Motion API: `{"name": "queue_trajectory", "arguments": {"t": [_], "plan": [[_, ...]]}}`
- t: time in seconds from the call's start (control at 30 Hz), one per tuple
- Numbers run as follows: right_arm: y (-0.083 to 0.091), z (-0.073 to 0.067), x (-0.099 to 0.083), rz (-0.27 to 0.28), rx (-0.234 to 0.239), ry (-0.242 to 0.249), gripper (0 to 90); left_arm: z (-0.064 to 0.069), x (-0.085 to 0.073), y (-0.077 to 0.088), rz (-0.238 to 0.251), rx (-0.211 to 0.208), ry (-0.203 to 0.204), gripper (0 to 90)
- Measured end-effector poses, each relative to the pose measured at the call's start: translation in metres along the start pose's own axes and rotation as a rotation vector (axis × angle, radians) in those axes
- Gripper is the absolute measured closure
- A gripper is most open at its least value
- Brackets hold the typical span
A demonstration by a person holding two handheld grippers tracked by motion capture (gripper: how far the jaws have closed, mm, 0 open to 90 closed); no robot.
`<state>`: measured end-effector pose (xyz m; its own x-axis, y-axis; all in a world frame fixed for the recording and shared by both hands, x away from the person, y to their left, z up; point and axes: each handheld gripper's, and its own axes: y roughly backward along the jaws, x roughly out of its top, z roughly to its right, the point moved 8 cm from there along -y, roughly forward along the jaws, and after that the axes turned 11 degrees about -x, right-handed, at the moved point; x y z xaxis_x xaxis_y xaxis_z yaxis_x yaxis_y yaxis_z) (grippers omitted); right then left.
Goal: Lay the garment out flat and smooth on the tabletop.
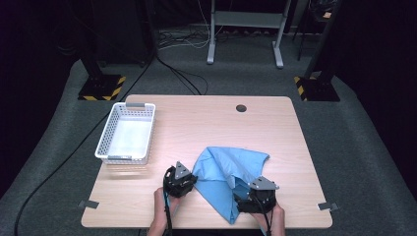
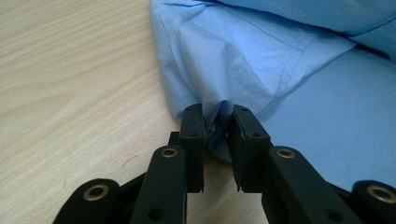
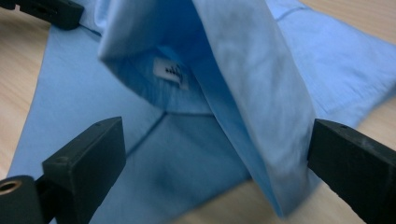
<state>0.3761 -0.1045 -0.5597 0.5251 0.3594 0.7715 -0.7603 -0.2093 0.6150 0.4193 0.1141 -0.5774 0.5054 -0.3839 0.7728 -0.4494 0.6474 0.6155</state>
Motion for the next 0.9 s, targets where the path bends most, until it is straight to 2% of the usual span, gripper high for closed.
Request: {"name": "queue_trajectory", "arguments": {"t": [0.17,0.27,0.33,0.37,0.4,0.47,0.57,0.7,0.77,0.9], "plan": [[-0.015,-0.012,0.008,-0.011,0.013,0.004,3.6,0.000,0.000,0.000,0.001,0.000,0.001,75.8],[-0.020,-0.015,0.012,-0.006,0.000,0.018,11.7,0.000,0.000,0.000,0.000,0.000,0.000,75.7],[-0.024,-0.014,0.014,-0.001,-0.012,0.022,22.9,0.000,0.000,0.000,0.000,0.000,0.001,75.6],[-0.025,-0.012,0.014,-0.004,-0.019,0.032,30.6,0.000,0.000,0.000,0.002,0.001,0.003,75.3],[-0.025,-0.010,0.014,0.002,-0.027,0.038,43.0,0.000,0.000,0.000,0.001,0.000,0.003,75.3],[-0.024,-0.007,0.016,0.019,-0.020,0.025,57.8,0.000,0.000,0.000,0.001,0.000,0.004,75.2],[-0.023,0.000,0.018,0.037,-0.024,0.033,72.9,0.000,0.000,0.000,0.002,-0.001,0.004,75.2],[-0.026,0.013,0.025,0.040,-0.023,0.030,83.1,0.000,0.000,0.000,0.001,0.000,0.004,75.3],[-0.028,0.022,0.031,0.045,-0.023,0.026,85.0,0.000,0.000,0.000,0.002,-0.001,0.003,75.3],[-0.033,0.041,0.044,0.048,-0.052,0.029,86.8,0.000,0.000,0.000,0.002,-0.002,0.004,75.3]]}}
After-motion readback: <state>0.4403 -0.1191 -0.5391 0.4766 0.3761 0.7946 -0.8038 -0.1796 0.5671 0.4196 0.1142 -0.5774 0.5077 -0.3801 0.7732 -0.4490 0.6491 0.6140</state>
